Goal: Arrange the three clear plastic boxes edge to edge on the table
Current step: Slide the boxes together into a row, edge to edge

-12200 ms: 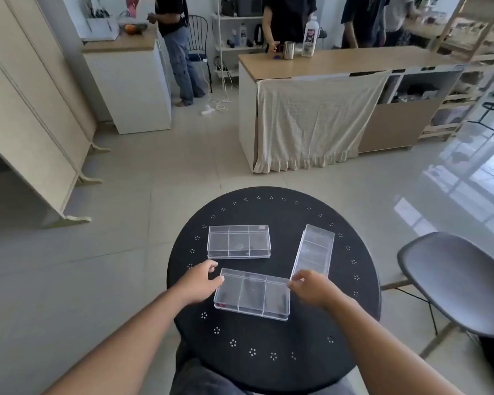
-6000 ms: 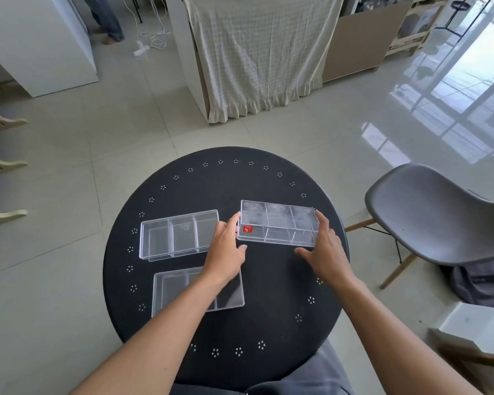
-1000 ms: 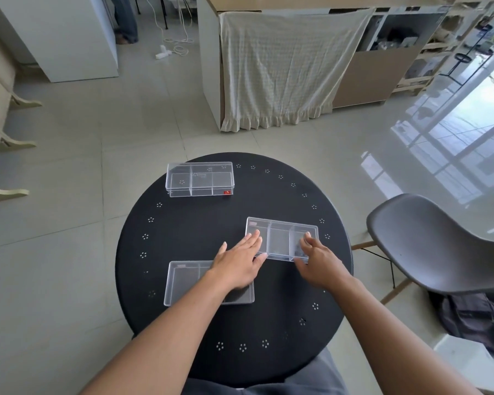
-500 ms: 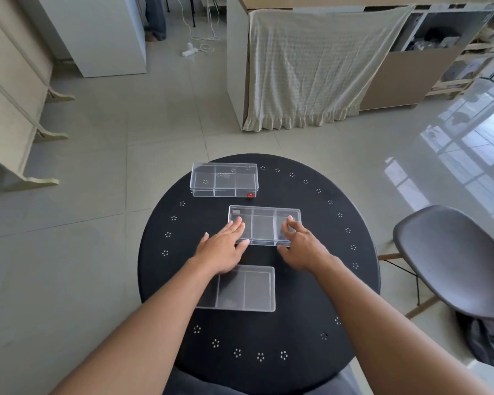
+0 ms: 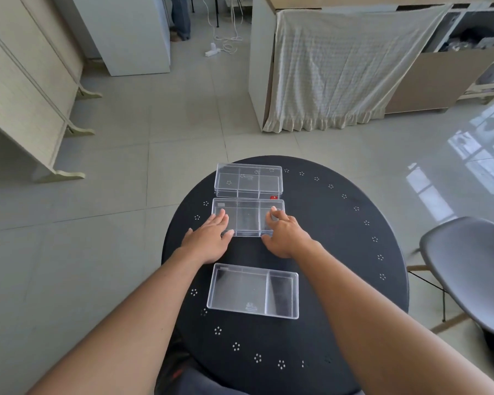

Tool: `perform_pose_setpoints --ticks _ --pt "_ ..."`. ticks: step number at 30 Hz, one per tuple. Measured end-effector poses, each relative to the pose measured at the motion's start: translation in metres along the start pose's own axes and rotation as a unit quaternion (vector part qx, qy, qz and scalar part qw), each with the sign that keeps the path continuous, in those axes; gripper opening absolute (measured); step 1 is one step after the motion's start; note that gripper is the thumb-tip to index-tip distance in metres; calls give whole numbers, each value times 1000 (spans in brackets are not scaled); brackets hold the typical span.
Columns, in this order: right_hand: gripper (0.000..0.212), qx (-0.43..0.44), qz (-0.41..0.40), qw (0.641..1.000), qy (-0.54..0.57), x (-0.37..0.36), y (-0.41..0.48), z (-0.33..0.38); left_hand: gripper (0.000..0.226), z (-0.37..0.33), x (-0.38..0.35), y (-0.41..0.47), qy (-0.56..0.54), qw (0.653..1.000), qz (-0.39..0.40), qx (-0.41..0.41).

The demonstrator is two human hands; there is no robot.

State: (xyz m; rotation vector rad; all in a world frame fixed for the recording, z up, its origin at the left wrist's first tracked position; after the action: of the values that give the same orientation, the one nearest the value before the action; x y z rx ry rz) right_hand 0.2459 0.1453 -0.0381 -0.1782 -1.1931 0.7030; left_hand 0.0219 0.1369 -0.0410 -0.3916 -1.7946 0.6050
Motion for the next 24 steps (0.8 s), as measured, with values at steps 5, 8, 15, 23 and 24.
perform_pose_setpoints --ticks 5,8,15,23,24 --pt "75 -3 4 1000 -2 5 2 7 64 4 5 8 -4 1000 6 2" --pt "73 1 5 1000 -10 4 2 9 64 6 7 10 -5 1000 5 -1" --pt "73 5 0 1000 -6 4 1 12 68 10 3 11 -16 999 28 -7" --pt "69 9 -95 994 49 -4 -14 16 69 15 -4 -15 -51 997 -26 -54" --pt "70 11 -102 993 50 -8 -18 17 69 16 -7 -21 -53 996 -36 -64"
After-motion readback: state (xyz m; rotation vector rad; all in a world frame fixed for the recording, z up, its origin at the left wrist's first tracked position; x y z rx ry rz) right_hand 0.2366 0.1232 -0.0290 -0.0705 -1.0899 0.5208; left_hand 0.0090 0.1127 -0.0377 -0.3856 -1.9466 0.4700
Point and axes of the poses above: each hand's wrist, its own y-axis towards the middle knuckle, its own x-axis out of the back of the hand, z = x × y, the point moved 3 cm from there along y, towards the middle knuckle, and after that the axes turned 14 degrees about x, right-handed, at the moved point
